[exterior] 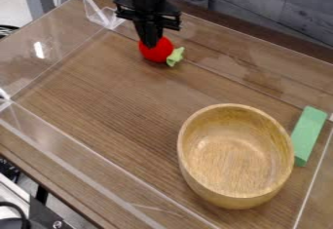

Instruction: Move the red fruit to the right

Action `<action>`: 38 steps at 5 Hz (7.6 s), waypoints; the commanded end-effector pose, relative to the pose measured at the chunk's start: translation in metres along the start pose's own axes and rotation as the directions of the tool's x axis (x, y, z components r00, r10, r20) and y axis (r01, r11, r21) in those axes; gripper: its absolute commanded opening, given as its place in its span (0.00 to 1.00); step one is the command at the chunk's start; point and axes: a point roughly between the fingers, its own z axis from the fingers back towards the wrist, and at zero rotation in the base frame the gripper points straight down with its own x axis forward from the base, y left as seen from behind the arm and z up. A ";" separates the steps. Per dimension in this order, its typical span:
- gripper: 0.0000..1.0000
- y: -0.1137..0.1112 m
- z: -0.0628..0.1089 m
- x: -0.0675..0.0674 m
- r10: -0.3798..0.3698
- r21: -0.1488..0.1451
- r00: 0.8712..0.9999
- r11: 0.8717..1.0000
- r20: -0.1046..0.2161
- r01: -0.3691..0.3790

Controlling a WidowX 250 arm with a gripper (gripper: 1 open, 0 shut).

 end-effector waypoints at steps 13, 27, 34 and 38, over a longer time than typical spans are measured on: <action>0.00 -0.005 0.007 0.024 0.038 0.071 0.990 0.996 0.133 -0.047; 0.00 0.013 0.039 0.045 0.078 0.080 0.981 0.992 0.177 -0.093; 0.00 -0.005 -0.005 0.031 0.311 0.160 0.945 0.932 0.102 -0.324; 0.00 -0.027 0.046 0.042 0.260 0.088 0.955 0.958 0.139 -0.274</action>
